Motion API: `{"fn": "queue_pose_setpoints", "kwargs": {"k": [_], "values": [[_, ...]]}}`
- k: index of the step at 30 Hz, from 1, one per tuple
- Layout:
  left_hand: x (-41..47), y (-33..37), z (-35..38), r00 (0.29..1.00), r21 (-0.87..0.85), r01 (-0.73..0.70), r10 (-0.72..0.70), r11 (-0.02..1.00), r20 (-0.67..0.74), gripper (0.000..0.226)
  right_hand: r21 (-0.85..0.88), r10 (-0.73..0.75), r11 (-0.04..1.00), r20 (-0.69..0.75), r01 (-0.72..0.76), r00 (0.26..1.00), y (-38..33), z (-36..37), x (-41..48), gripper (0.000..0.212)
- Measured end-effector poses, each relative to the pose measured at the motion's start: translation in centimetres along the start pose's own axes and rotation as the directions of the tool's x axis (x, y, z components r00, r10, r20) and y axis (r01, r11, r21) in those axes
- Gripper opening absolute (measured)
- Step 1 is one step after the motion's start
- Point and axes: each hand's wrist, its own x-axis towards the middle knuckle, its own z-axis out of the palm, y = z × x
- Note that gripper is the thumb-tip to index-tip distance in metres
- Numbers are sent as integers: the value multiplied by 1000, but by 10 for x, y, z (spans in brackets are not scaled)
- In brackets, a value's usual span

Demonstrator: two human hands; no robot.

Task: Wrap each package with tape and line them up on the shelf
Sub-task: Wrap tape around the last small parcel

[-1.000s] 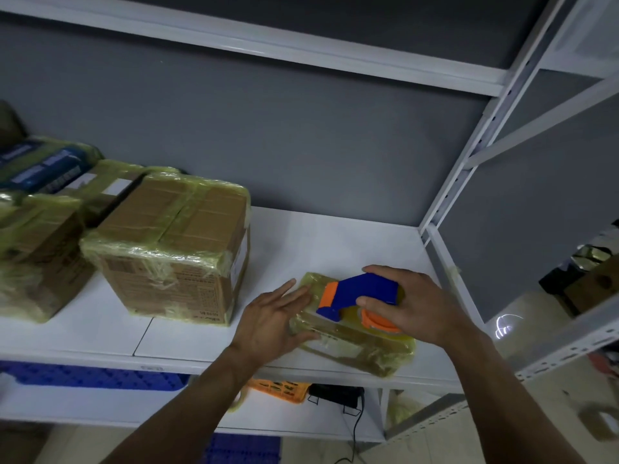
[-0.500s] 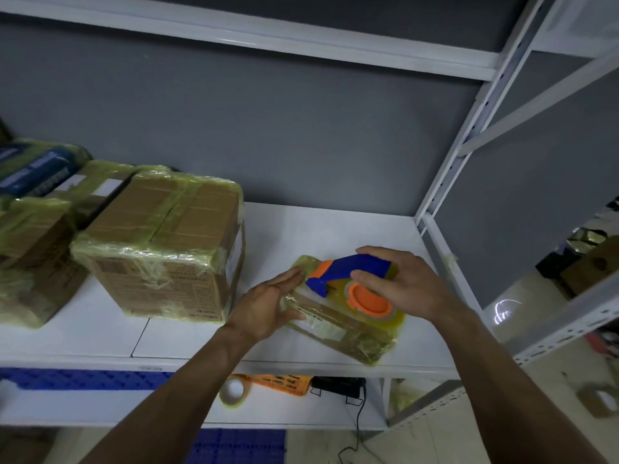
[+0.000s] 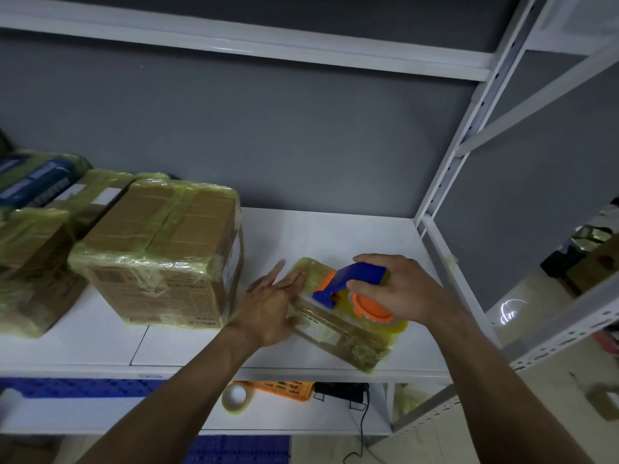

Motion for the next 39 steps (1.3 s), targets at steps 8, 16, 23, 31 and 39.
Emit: {"fn": "queue_pose_setpoints", "kwargs": {"k": [8, 16, 23, 31, 39], "values": [[3, 25, 14, 998, 11, 61, -61, 998, -24, 106, 128, 31, 991, -14, -29, 999, 13, 5, -3, 49], [8, 22, 11, 999, 30, 46, -46, 998, -11, 105, 80, 8, 997, -33, -5, 999, 7, -3, -10, 45], [13, 17, 9, 1000, 35, 7, -8, 999, 26, 101, 50, 29, 998, -22, -28, 999, 7, -10, -22, 44], [21, 7, 3, 999, 32, -18, 16, 999, 48, 99, 16, 48, 999, -19, -48, 999, 4, -11, -24, 43], [23, 10, 8, 992, -36, -87, 89, 996, 86, 121, 49, 87, 995, -26, -86, 996, 10, 2, -12, 55]]}}
